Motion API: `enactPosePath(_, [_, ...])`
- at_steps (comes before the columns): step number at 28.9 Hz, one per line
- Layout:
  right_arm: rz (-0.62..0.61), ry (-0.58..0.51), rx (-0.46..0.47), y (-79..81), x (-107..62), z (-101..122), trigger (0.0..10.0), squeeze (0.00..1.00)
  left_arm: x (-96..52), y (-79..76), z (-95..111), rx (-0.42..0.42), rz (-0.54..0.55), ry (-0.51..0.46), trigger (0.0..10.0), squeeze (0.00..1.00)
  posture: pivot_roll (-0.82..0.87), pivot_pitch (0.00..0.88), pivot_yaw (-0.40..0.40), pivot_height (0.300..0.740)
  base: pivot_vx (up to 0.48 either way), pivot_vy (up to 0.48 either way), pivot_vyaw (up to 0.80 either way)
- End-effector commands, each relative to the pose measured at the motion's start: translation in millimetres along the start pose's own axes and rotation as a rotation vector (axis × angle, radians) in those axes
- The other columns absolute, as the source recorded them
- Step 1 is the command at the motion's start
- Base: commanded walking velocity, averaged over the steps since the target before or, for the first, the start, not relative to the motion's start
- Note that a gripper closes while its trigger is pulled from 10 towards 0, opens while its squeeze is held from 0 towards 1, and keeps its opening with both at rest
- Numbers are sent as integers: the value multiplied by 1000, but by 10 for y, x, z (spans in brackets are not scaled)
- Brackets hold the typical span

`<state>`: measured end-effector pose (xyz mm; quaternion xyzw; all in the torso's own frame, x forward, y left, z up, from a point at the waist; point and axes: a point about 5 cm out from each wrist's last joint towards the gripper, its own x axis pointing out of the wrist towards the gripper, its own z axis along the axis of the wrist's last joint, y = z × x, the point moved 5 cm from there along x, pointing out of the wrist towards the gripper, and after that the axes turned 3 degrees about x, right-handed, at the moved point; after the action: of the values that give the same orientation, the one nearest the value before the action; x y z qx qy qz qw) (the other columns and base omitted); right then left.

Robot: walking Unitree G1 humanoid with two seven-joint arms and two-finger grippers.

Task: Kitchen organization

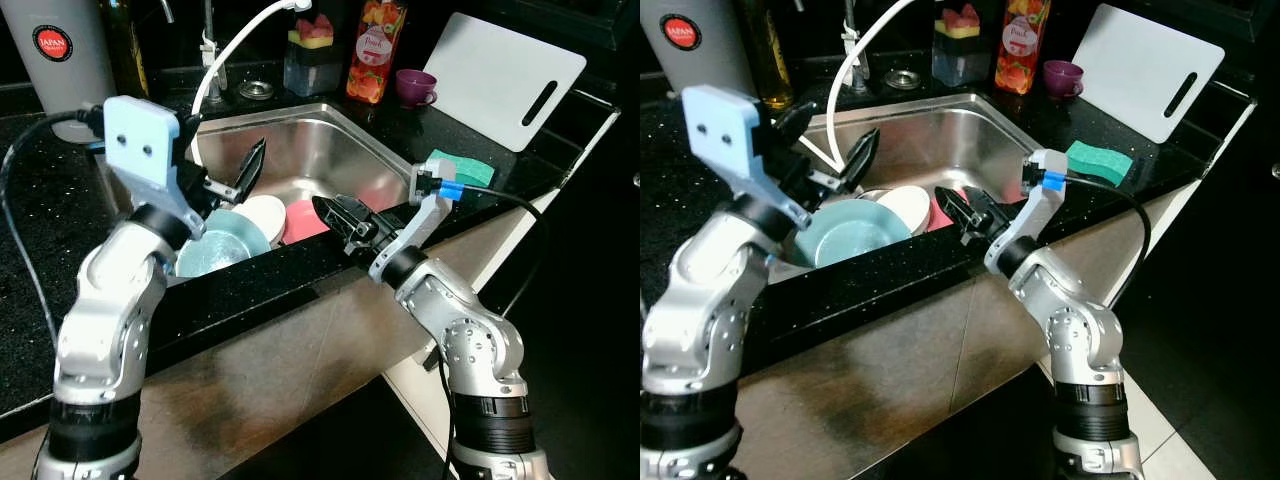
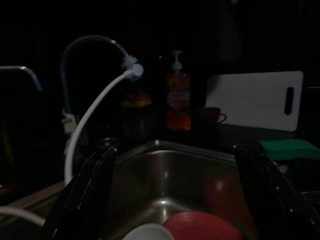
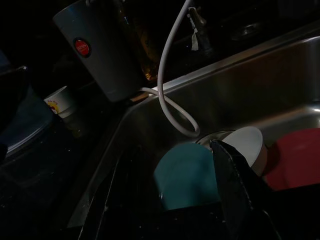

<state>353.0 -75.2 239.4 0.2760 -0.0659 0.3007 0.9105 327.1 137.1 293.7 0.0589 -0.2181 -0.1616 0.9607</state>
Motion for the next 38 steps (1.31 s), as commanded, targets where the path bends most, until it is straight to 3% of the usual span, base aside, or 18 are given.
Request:
enactPosePath(1, [-26,6,0,-67,-23,-32,10000,0,-10,-25,3,-12,-1,2,10000,0,119,0,-65,740,0,0,0])
enactPosePath(6, [-79,-8,9,-174,-27,-20,10000,0,-148,34,-115,-23,62,57,10000,0,122,0,-68,740,0,0,0])
enactPosePath(9, [-166,-16,-17,-349,-50,-2,10000,0,-361,113,-256,-23,146,126,10000,0,129,0,-71,740,0,0,0])
enactPosePath(10, [-166,-16,-17,-349,-50,-2,10000,0,-361,113,-256,-23,146,126,10000,0,129,0,-71,740,0,0,0])
enactPosePath(12, [-214,-7,-64,-471,-87,2,10000,0,-480,98,-318,2,168,166,10000,0,141,0,-75,740,0,0,0])
enactPosePath(15, [-233,-2,-87,-522,-106,3,10000,0,-523,82,-339,12,172,180,10000,0,147,0,-76,740,0,0,0])
enactPosePath(17, [-278,18,-191,-623,-176,18,10000,0,-689,71,-481,40,212,249,10000,0,132,0,-71,740,0,0,0])
enactPosePath(28, [-345,5,-237,-696,-253,32,10000,0,-728,105,-598,14,254,288,10000,0,109,0,-55,740,0,0,0])
enactPosePath(38, [-349,-6,-247,-698,-234,29,10000,0,-693,14,-624,20,223,296,10000,0,112,0,-49,740,-310,0,0])
